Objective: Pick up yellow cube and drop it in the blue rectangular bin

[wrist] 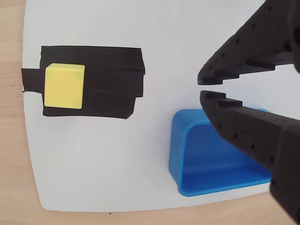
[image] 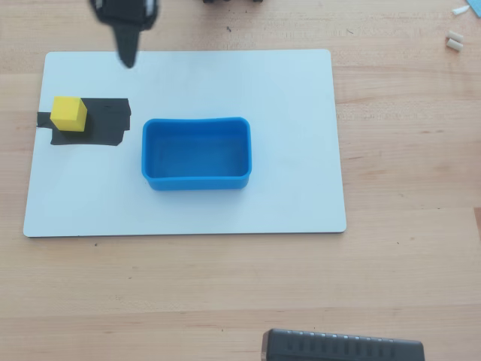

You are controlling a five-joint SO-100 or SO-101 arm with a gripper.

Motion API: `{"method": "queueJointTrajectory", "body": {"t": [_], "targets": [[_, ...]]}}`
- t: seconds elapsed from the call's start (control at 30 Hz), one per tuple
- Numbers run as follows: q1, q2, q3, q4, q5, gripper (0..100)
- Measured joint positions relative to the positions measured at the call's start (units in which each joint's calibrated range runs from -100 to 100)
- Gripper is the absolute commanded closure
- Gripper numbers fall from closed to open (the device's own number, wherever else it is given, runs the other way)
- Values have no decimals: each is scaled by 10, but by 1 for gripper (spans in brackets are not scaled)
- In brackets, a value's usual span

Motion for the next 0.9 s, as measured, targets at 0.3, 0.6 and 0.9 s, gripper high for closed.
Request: {"method": "queueJointTrajectory", "body": {"t": [0.3, 0.6, 0.9], "targets": [[88, 243, -214, 0, 53, 100], [128, 343, -299, 13, 60, 75], [146, 363, -300, 24, 61, 65]]}}
